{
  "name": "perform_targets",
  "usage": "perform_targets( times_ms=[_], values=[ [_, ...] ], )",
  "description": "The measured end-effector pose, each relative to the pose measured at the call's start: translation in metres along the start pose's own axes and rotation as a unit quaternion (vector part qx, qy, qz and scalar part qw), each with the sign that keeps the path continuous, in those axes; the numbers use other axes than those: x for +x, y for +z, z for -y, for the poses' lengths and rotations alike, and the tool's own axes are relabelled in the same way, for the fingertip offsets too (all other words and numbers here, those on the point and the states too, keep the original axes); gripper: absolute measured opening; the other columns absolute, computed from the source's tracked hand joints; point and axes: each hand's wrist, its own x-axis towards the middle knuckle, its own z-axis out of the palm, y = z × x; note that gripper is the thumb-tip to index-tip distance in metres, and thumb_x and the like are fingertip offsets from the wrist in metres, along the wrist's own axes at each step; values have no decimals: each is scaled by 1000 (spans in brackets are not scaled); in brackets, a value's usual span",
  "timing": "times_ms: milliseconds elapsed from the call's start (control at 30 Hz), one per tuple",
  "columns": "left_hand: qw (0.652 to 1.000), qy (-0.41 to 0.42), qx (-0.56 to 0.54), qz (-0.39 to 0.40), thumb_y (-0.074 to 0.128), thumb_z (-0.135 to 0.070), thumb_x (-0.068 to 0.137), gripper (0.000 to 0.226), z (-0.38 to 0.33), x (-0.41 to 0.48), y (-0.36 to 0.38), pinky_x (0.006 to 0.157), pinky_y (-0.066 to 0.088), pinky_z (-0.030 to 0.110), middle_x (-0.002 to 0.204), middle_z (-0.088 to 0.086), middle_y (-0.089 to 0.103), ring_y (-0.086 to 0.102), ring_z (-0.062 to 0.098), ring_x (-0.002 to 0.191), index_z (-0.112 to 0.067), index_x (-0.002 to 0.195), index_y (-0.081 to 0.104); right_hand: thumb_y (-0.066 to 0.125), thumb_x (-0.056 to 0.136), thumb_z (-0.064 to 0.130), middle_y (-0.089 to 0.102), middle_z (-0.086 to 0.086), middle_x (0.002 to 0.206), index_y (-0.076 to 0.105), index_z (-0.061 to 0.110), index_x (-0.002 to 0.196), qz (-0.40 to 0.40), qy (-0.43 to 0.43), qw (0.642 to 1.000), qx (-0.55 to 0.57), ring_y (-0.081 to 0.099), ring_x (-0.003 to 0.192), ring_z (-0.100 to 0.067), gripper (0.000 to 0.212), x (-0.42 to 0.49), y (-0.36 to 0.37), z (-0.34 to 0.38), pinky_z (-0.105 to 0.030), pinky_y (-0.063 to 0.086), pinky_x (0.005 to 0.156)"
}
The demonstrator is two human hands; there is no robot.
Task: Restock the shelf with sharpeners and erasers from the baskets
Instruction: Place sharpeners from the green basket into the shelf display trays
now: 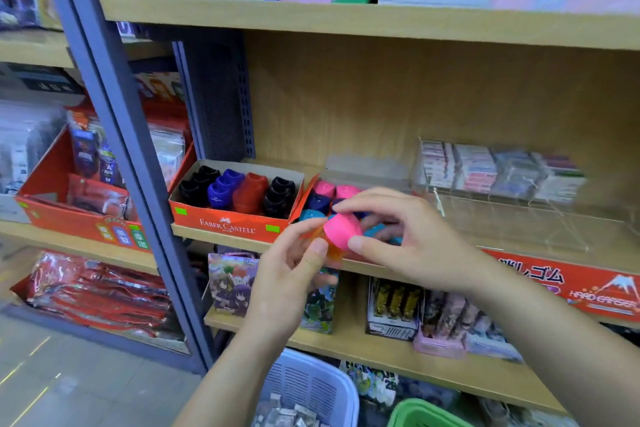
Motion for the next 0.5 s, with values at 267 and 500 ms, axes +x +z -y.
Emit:
perform_targets(
  times_ms=[267, 500],
  values=[
    [983, 64, 172, -9, 65, -24, 98, 25, -4, 29, 17, 83, 58, 28, 102, -10, 77, 72, 7, 95, -27, 123, 68, 83, 79, 24, 72, 12, 100, 70, 31, 111, -38, 46, 998, -30, 70, 86, -10, 35, 19, -48, -12, -34, 60, 81],
    [804, 192, 562, 31, 54, -48, 97, 45, 21, 56, 20, 117, 27, 29, 140, -9, 60, 49, 10, 133, -27, 135, 64, 71, 92, 28, 71, 3, 111, 66, 22, 127, -43, 106, 972, -205, 67, 99, -13, 35, 65, -67, -70, -38, 53, 96]
  ],
)
